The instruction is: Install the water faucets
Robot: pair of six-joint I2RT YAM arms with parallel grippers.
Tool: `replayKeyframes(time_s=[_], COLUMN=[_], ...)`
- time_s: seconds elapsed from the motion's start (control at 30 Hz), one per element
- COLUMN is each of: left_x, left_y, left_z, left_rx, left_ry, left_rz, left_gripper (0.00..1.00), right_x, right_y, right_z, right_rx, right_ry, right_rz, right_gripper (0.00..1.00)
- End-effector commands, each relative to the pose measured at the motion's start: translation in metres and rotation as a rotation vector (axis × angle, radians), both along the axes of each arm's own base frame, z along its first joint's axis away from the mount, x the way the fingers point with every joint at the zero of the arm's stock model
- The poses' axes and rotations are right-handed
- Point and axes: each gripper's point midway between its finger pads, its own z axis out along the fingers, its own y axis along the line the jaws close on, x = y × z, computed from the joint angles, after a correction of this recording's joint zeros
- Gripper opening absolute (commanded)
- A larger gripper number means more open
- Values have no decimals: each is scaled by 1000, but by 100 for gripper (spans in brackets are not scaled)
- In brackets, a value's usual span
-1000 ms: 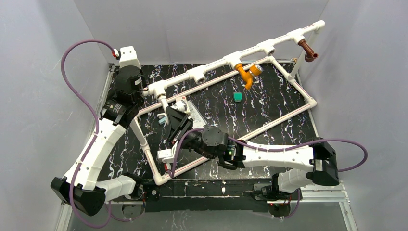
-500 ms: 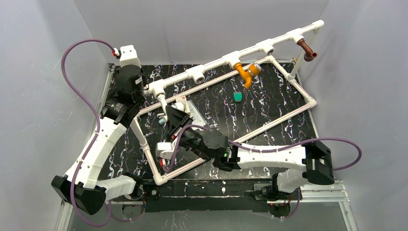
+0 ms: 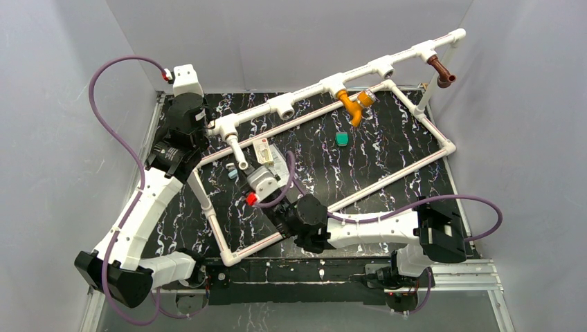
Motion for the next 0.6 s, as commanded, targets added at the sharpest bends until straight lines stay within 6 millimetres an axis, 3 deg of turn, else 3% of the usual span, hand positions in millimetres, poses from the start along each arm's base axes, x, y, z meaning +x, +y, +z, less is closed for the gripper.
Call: replayKeyframes(time_s=[0.0, 0.3, 0.57], left_x=[-61, -61, -61], left_y=[-9, -9, -8], left_z=[-159, -160, -161], left_rx=[209, 217, 220], left_ry=[605, 619, 620], left_rz=[-136, -133, -128], left_gripper=[4, 3, 3], right_x=[-10, -23, -23], right_y=[-3, -15, -27], right_z=[39, 64, 70], right_rx=[546, 975, 1289], right_ry=[338, 621, 922], right_rz=[200, 447, 571], right_gripper=[1, 1, 1])
